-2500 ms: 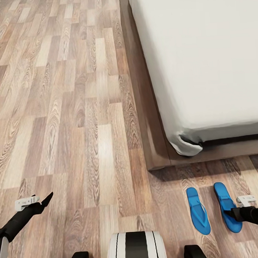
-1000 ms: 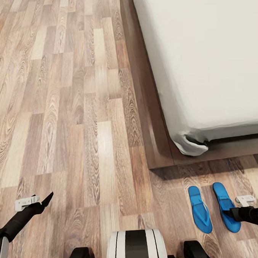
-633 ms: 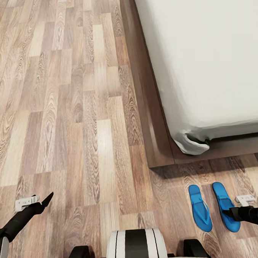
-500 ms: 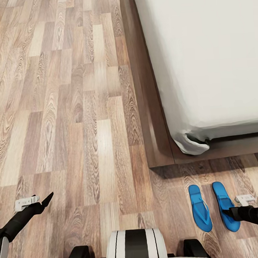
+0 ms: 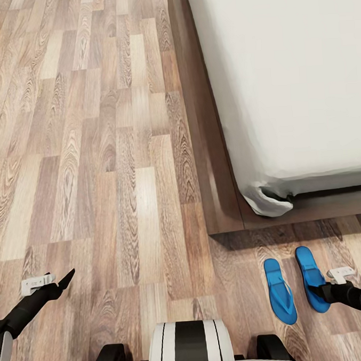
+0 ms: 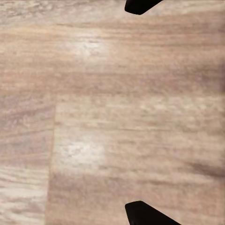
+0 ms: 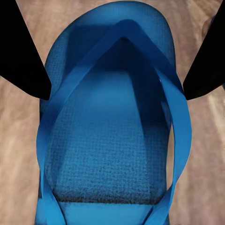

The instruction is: In the bedroom, move the book from the bed onto either nightstand, and place the two sandals side by side next to the bed.

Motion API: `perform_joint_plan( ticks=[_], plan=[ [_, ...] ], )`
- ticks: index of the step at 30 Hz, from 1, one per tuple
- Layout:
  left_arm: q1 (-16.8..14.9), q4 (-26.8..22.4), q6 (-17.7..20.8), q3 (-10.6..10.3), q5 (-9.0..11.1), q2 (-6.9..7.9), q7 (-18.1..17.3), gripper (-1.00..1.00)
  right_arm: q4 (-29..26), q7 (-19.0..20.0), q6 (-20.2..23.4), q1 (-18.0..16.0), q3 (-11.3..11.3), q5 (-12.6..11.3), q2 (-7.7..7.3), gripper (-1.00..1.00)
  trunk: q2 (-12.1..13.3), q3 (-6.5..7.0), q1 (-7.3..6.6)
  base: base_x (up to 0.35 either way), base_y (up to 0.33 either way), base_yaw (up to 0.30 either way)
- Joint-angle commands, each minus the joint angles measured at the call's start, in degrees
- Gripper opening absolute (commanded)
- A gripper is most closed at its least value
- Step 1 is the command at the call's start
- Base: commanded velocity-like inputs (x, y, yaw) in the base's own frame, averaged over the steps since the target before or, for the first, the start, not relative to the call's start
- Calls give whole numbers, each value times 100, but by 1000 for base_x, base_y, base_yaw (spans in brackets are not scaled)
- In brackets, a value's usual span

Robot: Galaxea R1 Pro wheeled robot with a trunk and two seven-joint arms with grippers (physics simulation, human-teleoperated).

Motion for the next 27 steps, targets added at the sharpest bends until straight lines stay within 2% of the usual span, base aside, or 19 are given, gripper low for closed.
perform_joint_plan(
  ticks=[1,7,13,14,15,17,27],
  plan=[
    [-4,-6,49,17,-1,-3,-38,100,-4,-1,24,-4,23,-52,-7,-100,-1,-3,-1,0,0,0],
    [-4,-5,49,14,-1,-3,-38,100,-4,1,25,-4,23,-52,-2,-100,-8,-114,12,0,0,0],
    [-4,-5,49,15,1,-3,-38,100,-4,1,24,-4,27,-52,0,-100,-8,-114,12,0,0,0],
    [-4,-5,49,17,1,-3,-38,100,-4,1,25,-4,26,-52,20,-100,-8,-114,12,0,0,0],
    [-4,-8,49,15,1,-3,-38,100,-4,1,24,-4,24,-50,119,-100,-9,-136,15,0,0,0],
    [-4,-7,49,18,1,-3,-38,100,-4,1,23,-4,25,-48,205,-100,-12,-180,20,0,0,0],
    [-4,-5,49,15,1,-3,-38,100,-4,1,23,-4,23,-48,253,-100,-12,-180,20,0,0,0]
  ],
)
